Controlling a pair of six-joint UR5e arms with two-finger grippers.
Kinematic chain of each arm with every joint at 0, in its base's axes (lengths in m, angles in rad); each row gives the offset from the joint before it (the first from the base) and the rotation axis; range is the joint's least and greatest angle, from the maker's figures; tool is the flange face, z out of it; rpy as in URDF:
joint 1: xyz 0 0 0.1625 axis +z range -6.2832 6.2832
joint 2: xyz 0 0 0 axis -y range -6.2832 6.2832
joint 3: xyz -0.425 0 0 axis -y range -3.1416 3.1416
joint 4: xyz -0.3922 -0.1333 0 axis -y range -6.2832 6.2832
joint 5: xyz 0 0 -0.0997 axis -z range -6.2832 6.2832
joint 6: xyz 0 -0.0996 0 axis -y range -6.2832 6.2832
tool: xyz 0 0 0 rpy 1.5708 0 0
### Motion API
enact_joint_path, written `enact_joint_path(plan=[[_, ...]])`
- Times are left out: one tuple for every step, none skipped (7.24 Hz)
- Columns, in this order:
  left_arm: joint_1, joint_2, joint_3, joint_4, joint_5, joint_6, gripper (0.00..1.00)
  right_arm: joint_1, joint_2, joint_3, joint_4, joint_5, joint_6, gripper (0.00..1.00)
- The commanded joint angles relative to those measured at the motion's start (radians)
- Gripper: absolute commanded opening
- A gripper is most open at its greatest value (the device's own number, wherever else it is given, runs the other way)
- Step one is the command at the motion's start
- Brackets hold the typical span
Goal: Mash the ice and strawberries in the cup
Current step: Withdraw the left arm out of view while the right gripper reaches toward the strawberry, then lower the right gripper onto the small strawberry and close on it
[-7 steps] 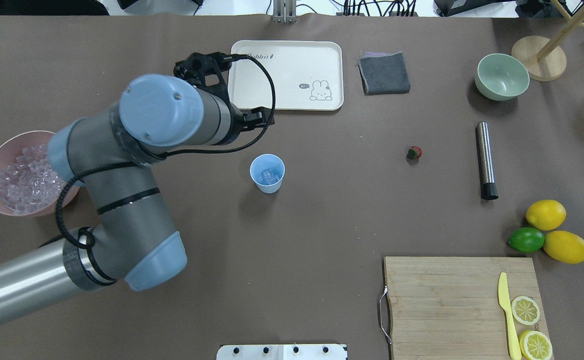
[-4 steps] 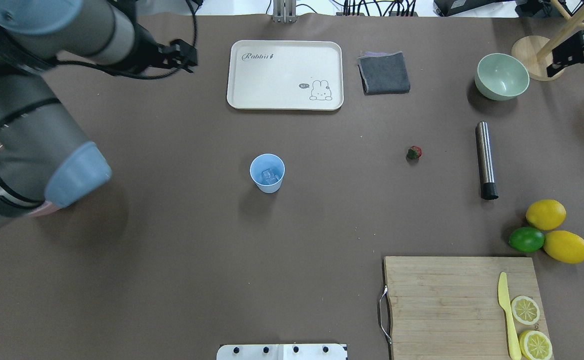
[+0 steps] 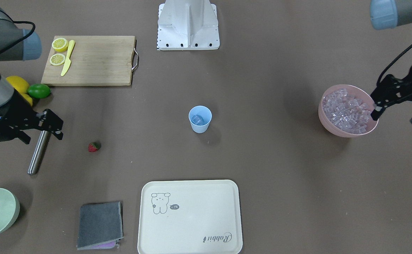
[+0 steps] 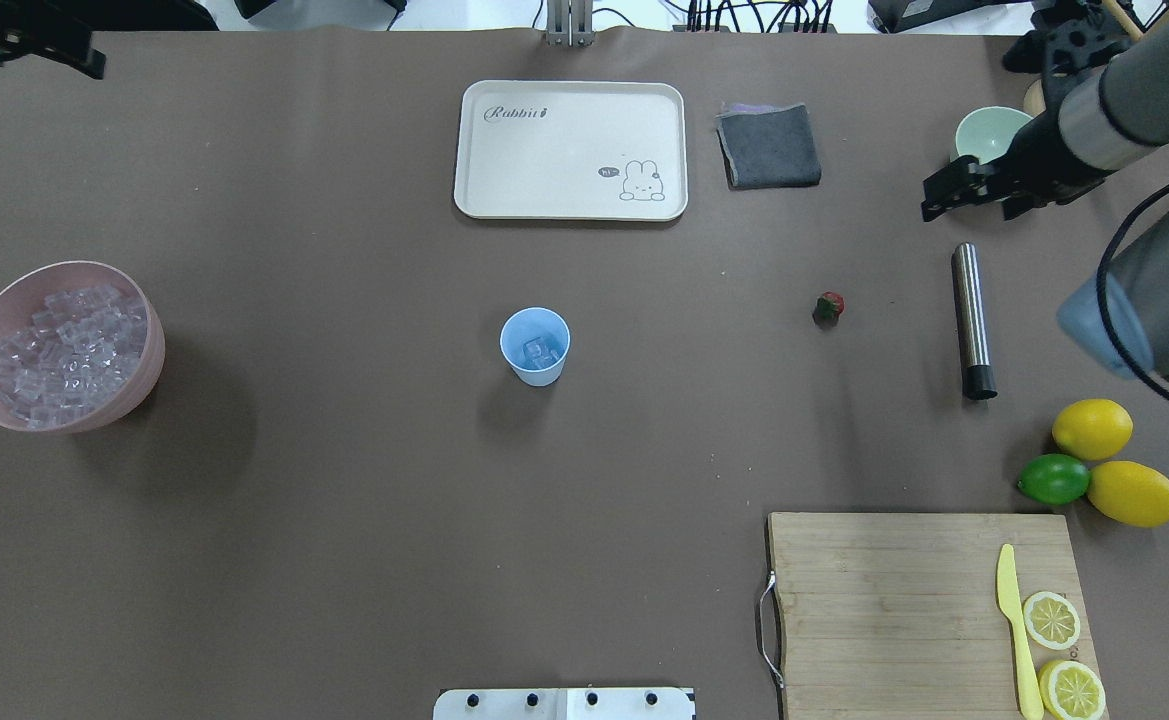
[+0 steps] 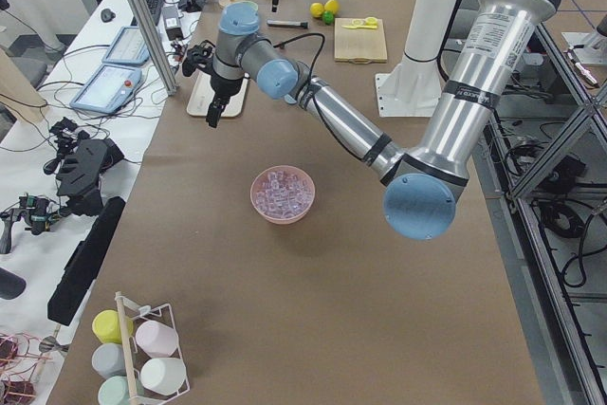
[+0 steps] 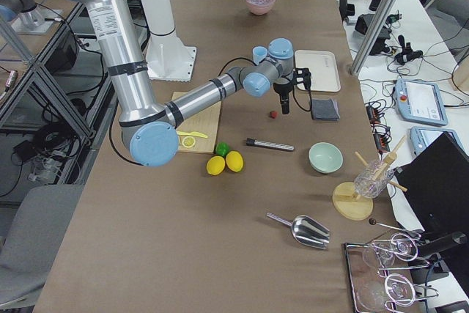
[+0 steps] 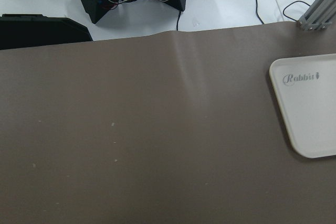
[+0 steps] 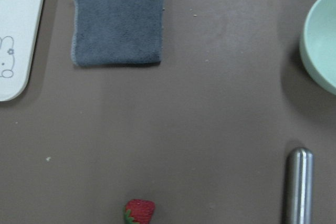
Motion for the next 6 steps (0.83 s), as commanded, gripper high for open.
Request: enact_joint_path(plan=[[-0.064, 0.135, 0.053, -0.232, 0.05, -0.025, 0.97, -0.087, -0.002, -0.005, 0.052, -0.042, 0.057, 1.0], [-0.078, 0.145, 0.152, -0.396, 0.041, -0.025, 0.97, -0.12, -0.009, -0.021, 0.052, -0.06, 0.058, 1.0], [-0.078, 0.149, 0.159, -0.412, 0.026, -0.024, 0.97, -0.159, -0.006, -0.041, 0.052, -0.115, 0.058, 1.0], [-0.095, 0.152, 0.159, -0.413, -0.003, -0.025, 0.97, -0.183, 0.013, -0.081, 0.054, -0.126, 0.057, 1.0], [-0.103, 0.152, 0.158, -0.41, -0.007, -0.025, 0.97, -0.189, 0.037, -0.127, 0.062, -0.132, 0.055, 1.0], [-0.103, 0.147, 0.158, -0.406, -0.007, -0.025, 0.97, -0.198, 0.053, -0.165, 0.095, -0.147, 0.057, 1.0]])
